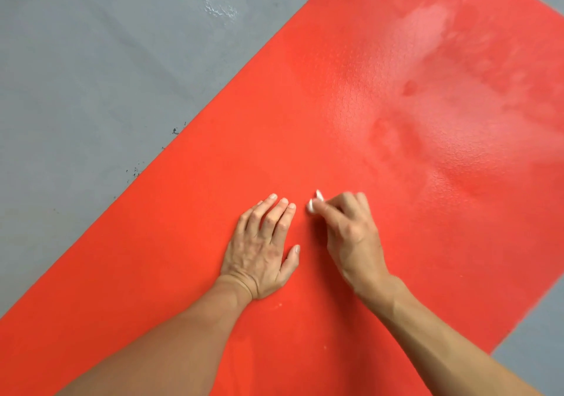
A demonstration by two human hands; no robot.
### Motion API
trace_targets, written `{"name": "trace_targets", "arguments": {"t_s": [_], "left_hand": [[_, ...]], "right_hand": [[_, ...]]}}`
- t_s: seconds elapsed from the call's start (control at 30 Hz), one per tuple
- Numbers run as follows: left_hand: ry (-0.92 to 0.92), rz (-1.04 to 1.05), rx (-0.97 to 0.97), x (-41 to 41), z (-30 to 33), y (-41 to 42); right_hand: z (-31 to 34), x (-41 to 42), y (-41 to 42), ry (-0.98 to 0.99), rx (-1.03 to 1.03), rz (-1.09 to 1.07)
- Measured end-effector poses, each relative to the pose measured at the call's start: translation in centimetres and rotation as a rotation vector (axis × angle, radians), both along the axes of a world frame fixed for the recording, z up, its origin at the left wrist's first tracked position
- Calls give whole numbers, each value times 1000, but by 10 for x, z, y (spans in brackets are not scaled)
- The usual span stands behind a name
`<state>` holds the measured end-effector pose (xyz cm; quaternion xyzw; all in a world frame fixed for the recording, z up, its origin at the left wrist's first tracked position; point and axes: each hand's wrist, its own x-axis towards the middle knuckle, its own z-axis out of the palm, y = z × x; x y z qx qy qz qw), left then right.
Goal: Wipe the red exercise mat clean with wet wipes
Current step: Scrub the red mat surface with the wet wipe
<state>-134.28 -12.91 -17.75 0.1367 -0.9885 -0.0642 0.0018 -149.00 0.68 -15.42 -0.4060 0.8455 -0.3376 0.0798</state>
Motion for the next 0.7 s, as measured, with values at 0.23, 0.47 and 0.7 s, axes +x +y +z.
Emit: {"name": "trace_targets", "arguments": {"t_s": [0.23,0.47,0.7], "left_hand": [[-3,1,7,-1,1,-1],[61,18,96,-2,10,-6],[82,174,4,8,-1,-36]], "right_hand": [[-4,-45,-1,77,41,-290],[3,18,-14,59,70,-215],[3,42,-20,39,22,95]]}}
